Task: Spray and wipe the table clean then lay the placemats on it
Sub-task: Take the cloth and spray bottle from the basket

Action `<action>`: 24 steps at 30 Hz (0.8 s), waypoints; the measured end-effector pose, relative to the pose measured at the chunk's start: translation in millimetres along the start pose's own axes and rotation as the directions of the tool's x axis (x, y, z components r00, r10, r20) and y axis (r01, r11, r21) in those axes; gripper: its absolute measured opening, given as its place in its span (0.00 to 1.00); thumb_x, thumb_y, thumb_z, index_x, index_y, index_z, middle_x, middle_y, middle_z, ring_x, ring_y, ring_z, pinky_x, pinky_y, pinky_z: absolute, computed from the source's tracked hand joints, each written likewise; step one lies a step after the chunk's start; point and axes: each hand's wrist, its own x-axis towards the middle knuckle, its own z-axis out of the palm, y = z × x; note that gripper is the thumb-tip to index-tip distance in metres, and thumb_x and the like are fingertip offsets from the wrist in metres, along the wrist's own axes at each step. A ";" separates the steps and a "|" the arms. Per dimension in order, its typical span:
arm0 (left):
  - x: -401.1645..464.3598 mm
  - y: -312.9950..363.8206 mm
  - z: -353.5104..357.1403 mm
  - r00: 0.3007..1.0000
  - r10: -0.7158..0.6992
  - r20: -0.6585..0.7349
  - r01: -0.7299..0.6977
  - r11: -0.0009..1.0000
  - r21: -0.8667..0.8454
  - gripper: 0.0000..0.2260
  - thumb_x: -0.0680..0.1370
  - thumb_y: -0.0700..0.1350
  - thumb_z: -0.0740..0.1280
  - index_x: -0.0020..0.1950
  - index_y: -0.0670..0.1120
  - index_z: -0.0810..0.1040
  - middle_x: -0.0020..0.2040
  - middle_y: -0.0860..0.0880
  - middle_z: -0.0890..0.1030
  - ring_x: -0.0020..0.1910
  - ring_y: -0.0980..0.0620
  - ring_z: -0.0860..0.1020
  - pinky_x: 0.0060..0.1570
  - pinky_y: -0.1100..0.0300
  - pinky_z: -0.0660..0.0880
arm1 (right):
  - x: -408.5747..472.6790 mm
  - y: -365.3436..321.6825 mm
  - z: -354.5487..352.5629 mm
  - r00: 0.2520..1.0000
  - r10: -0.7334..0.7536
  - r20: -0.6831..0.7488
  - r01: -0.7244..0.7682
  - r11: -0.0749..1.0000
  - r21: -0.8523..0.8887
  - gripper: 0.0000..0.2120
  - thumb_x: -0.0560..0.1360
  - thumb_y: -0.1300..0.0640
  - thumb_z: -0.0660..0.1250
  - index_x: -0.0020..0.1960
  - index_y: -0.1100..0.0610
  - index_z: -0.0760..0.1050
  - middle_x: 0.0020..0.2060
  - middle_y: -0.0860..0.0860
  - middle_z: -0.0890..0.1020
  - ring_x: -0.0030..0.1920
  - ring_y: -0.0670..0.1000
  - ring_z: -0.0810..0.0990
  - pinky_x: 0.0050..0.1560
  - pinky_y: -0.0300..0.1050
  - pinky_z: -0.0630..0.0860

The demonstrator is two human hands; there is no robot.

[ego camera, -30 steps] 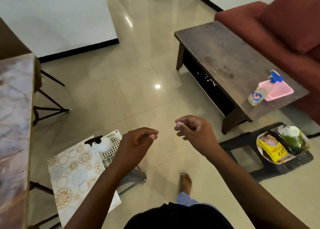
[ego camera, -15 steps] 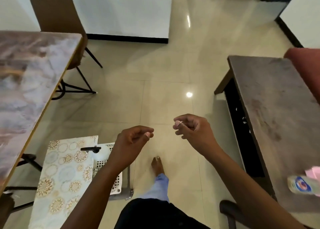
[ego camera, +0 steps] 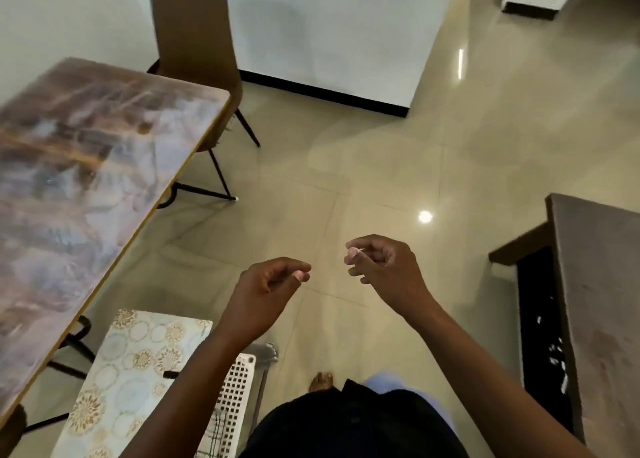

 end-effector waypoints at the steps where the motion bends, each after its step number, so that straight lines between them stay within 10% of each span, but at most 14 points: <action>1: 10.9 1.3 -4.6 0.999 -0.014 -0.029 0.014 1.000 -0.004 0.09 0.83 0.40 0.70 0.57 0.53 0.88 0.49 0.56 0.89 0.53 0.57 0.87 0.62 0.45 0.82 | 18.9 -5.6 2.6 0.999 -0.005 0.033 0.006 1.000 -0.006 0.03 0.80 0.56 0.71 0.51 0.51 0.84 0.41 0.51 0.88 0.41 0.50 0.88 0.51 0.53 0.82; 11: 110.7 15.5 -32.2 0.914 -0.131 -0.384 0.098 0.990 -0.104 0.07 0.82 0.45 0.71 0.56 0.54 0.87 0.49 0.55 0.90 0.52 0.56 0.87 0.60 0.45 0.83 | 205.7 -64.9 33.6 0.914 -0.113 0.390 0.159 0.983 -0.087 0.03 0.79 0.55 0.71 0.51 0.50 0.84 0.40 0.50 0.88 0.41 0.51 0.88 0.52 0.57 0.83; 24: 176.6 11.8 -68.2 0.639 -0.364 -0.678 0.191 0.928 -0.318 0.10 0.85 0.40 0.69 0.59 0.53 0.87 0.50 0.56 0.89 0.53 0.56 0.87 0.59 0.50 0.83 | 351.2 -128.3 129.1 0.604 -0.190 0.774 0.440 0.889 -0.126 0.09 0.73 0.43 0.70 0.50 0.44 0.84 0.39 0.48 0.87 0.40 0.50 0.86 0.48 0.57 0.83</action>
